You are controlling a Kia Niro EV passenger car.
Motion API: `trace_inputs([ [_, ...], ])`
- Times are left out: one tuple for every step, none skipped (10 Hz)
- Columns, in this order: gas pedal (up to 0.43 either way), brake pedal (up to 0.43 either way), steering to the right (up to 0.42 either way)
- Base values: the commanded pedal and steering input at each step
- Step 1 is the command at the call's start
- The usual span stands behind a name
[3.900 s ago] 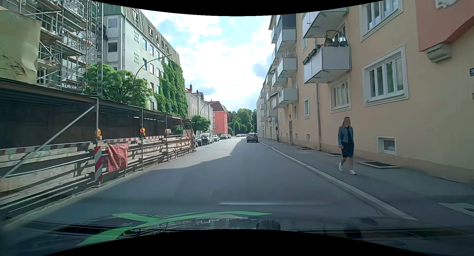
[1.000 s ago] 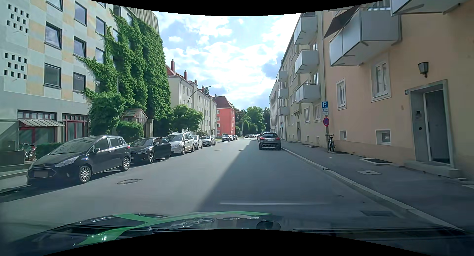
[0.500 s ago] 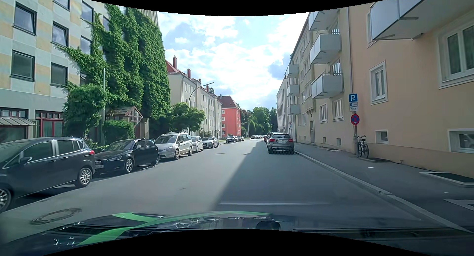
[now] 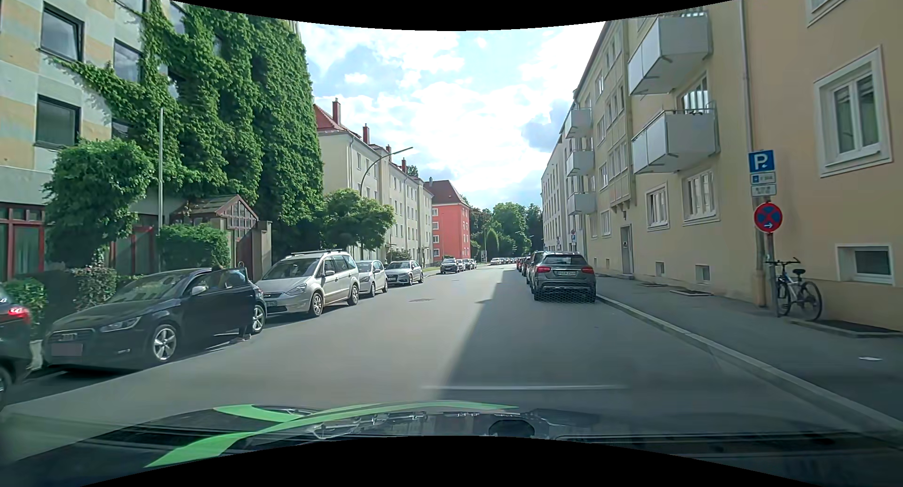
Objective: Follow the waypoints while adhering to traffic rules and regulations
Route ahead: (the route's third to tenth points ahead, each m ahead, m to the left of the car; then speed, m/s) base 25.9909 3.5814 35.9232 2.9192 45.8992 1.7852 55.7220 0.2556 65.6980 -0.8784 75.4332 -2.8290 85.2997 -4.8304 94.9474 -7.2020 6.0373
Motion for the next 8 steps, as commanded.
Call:
trace_inputs([
  [0.087, 0.000, -0.031],
  [0.087, 0.000, -0.024],
  [0.087, 0.000, -0.021],
  [0.087, 0.000, -0.018],
  [0.087, 0.000, -0.017],
  [0.087, 0.000, -0.016],
  [0.087, 0.000, -0.013],
  [0.087, 0.000, -0.011],
])
